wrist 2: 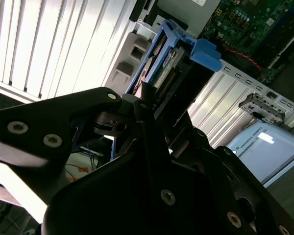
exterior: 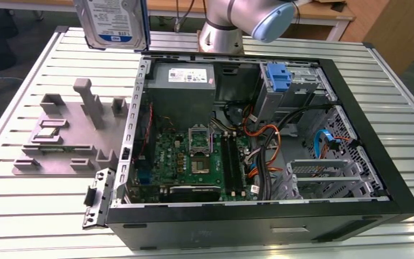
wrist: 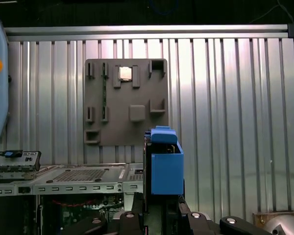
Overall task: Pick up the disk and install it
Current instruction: 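Pick up the disk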
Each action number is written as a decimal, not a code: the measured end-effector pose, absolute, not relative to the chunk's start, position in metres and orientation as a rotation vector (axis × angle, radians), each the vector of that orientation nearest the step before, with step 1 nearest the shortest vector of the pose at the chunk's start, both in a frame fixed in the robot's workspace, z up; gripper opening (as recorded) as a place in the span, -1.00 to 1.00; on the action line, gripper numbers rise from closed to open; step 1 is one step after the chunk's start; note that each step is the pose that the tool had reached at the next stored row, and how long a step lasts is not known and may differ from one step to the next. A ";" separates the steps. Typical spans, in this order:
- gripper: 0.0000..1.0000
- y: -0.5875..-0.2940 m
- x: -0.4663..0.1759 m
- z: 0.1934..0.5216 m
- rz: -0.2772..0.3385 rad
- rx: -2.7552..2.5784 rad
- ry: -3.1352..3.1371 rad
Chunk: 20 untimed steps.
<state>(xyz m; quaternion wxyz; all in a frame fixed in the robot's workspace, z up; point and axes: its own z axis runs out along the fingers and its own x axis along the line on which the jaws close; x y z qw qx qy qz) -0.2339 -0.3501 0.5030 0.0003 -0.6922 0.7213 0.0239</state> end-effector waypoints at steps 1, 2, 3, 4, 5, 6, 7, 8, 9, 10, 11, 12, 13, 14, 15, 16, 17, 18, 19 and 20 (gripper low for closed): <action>-0.30 -0.350 -0.232 0.503 0.075 -2.174 2.266; -0.30 -0.350 -0.231 0.503 0.075 -2.174 2.266; -0.30 -0.350 -0.230 0.503 0.075 -2.174 2.266; -0.30 -0.350 -0.229 0.503 0.075 -2.174 2.266; -0.30 -0.350 -0.227 0.503 0.075 -2.174 2.266; -0.30 -0.350 -0.226 0.503 0.075 -2.174 2.266; -0.30 -0.350 -0.224 0.503 0.075 -2.174 2.266; -0.30 -0.350 -0.222 0.503 0.075 -2.174 2.266; -0.30 -0.350 -0.220 0.503 0.075 -2.174 2.266; -0.30 -0.350 -0.218 0.503 0.075 -2.174 2.266; -0.30 -0.350 -0.215 0.503 0.075 -2.174 2.266; -0.30 -0.350 -0.213 0.503 0.075 -2.174 2.266; -0.30 -0.350 -0.211 0.503 0.075 -2.174 2.266; -0.30 -0.350 -0.208 0.503 0.075 -2.174 2.266; -0.30 -0.350 -0.206 0.503 0.075 -2.174 2.266; -0.30 -0.350 -0.203 0.503 0.075 -2.174 2.266; -0.30 -0.350 -0.201 0.503 0.075 -2.174 2.266; -0.30 -0.350 -0.198 0.503 0.075 -2.174 2.266; -0.30 -0.350 -0.195 0.503 0.075 -2.174 2.266; -0.30 -0.350 -0.193 0.503 0.075 -2.174 2.266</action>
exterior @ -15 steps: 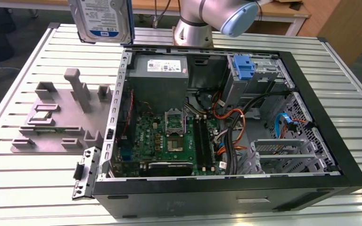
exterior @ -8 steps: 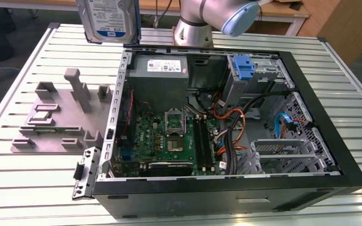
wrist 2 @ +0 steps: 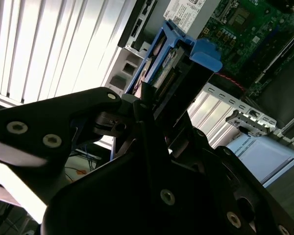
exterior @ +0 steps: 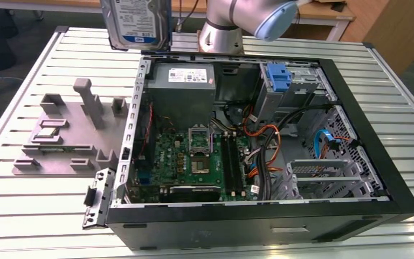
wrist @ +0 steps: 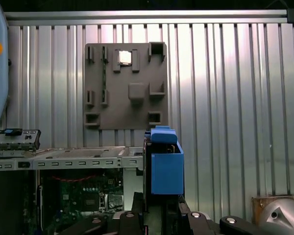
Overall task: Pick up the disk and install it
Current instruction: 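Pick up the disk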
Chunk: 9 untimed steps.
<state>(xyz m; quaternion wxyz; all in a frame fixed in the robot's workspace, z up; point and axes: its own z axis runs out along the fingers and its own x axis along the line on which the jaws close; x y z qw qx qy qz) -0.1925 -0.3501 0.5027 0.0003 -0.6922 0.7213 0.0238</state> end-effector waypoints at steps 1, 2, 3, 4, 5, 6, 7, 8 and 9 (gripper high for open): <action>-0.30 -0.350 -0.190 0.503 0.075 -2.174 2.266; -0.30 -0.350 -0.187 0.503 0.075 -2.174 2.266; -0.30 -0.350 -0.184 0.503 0.075 -2.174 2.266; -0.30 -0.350 -0.181 0.503 0.075 -2.174 2.266; -0.30 -0.350 -0.178 0.503 0.075 -2.174 2.266; -0.30 -0.350 -0.175 0.503 0.075 -2.174 2.266; -0.30 -0.350 -0.172 0.502 0.075 -2.174 2.266; -0.30 -0.350 -0.170 0.502 0.075 -2.174 2.266; -0.30 -0.350 -0.167 0.502 0.075 -2.174 2.266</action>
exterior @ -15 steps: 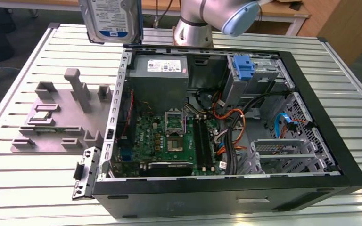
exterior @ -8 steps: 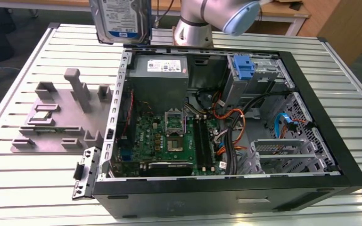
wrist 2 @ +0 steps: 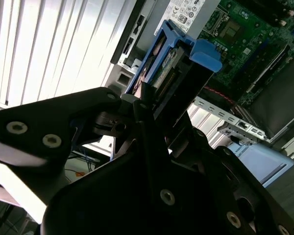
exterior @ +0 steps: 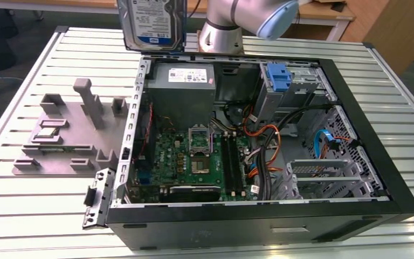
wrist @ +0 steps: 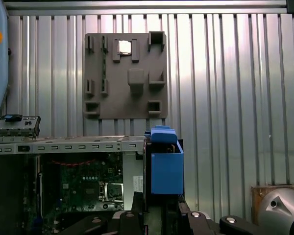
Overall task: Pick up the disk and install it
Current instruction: 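Pick up the disk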
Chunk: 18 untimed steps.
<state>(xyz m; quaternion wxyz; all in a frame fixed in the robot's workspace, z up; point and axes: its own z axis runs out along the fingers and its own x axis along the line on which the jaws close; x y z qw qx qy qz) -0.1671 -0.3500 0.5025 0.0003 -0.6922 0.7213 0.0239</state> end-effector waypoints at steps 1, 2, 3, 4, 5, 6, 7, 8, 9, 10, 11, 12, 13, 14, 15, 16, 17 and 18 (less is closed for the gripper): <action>-0.30 -0.350 -0.165 0.502 0.075 -2.174 2.266; -0.30 -0.350 -0.162 0.502 0.075 -2.174 2.266; -0.30 -0.350 -0.160 0.502 0.075 -2.174 2.266; -0.30 -0.350 -0.158 0.502 0.075 -2.174 2.266; -0.30 -0.350 -0.156 0.502 0.075 -2.174 2.266; -0.30 -0.350 -0.154 0.502 0.075 -2.174 2.266; -0.30 -0.350 -0.151 0.502 0.075 -2.174 2.266; -0.30 -0.350 -0.149 0.502 0.075 -2.174 2.266; -0.30 -0.350 -0.147 0.502 0.075 -2.174 2.266; -0.30 -0.350 -0.145 0.502 0.075 -2.174 2.266; -0.30 -0.350 -0.143 0.502 0.075 -2.174 2.266; -0.30 -0.350 -0.142 0.502 0.075 -2.174 2.266; -0.30 -0.350 -0.140 0.502 0.075 -2.174 2.266; -0.30 -0.350 -0.138 0.502 0.075 -2.174 2.266; -0.30 -0.350 -0.136 0.502 0.075 -2.174 2.266; -0.30 -0.350 -0.134 0.502 0.075 -2.174 2.266; -0.30 -0.350 -0.132 0.502 0.075 -2.174 2.266; -0.30 -0.350 -0.131 0.502 0.075 -2.174 2.266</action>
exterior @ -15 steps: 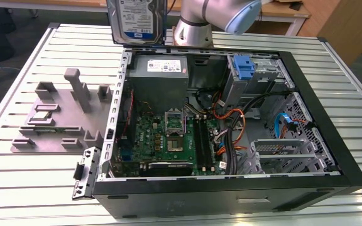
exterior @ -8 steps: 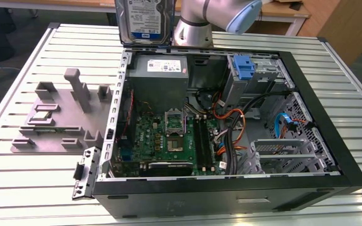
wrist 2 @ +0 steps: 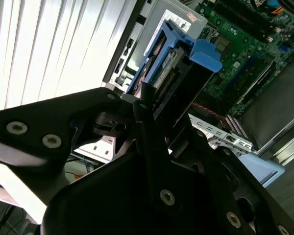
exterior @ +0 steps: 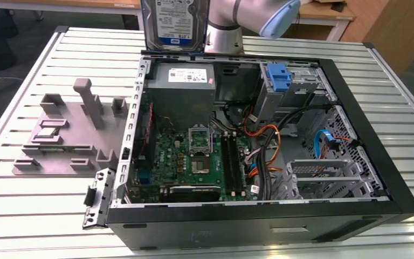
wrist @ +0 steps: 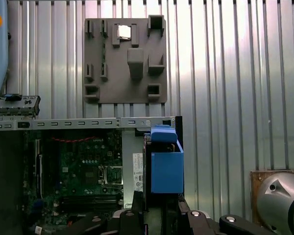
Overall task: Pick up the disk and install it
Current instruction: 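Pick up the disk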
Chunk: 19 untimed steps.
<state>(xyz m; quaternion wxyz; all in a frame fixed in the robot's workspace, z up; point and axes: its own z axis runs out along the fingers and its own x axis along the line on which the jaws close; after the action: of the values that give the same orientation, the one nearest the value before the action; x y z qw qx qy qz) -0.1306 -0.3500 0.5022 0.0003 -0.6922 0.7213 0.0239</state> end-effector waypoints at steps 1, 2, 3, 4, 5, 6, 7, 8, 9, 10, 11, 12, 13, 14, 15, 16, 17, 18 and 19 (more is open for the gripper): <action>-0.30 -0.350 -0.129 0.502 0.075 -2.174 2.266; -0.30 -0.350 -0.127 0.502 0.075 -2.174 2.266; -0.30 -0.350 -0.127 0.502 0.075 -2.174 2.266; -0.30 -0.350 -0.127 0.502 0.075 -2.174 2.266; -0.30 -0.350 -0.127 0.502 0.075 -2.174 2.266; -0.30 -0.350 -0.127 0.502 0.075 -2.174 2.266; -0.30 -0.350 -0.127 0.502 0.075 -2.174 2.266; -0.30 -0.350 -0.127 0.502 0.075 -2.174 2.266; -0.30 -0.350 -0.127 0.502 0.075 -2.174 2.266; -0.30 -0.350 -0.127 0.502 0.075 -2.174 2.266; -0.30 -0.350 -0.127 0.502 0.075 -2.174 2.266; -0.30 -0.350 -0.127 0.502 0.075 -2.174 2.266; -0.30 -0.350 -0.127 0.502 0.075 -2.174 2.266; -0.30 -0.350 -0.126 0.502 0.075 -2.174 2.266; -0.30 -0.350 -0.125 0.502 0.075 -2.174 2.266; -0.30 -0.350 -0.125 0.502 0.075 -2.174 2.266; -0.30 -0.350 -0.124 0.502 0.075 -2.174 2.266; -0.30 -0.351 -0.123 0.502 0.075 -2.174 2.266; -0.30 -0.353 -0.120 0.502 0.075 -2.174 2.266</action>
<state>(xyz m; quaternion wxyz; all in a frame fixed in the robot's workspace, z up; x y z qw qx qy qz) -0.1203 -0.3531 0.5021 0.0003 -0.6922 0.7213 0.0239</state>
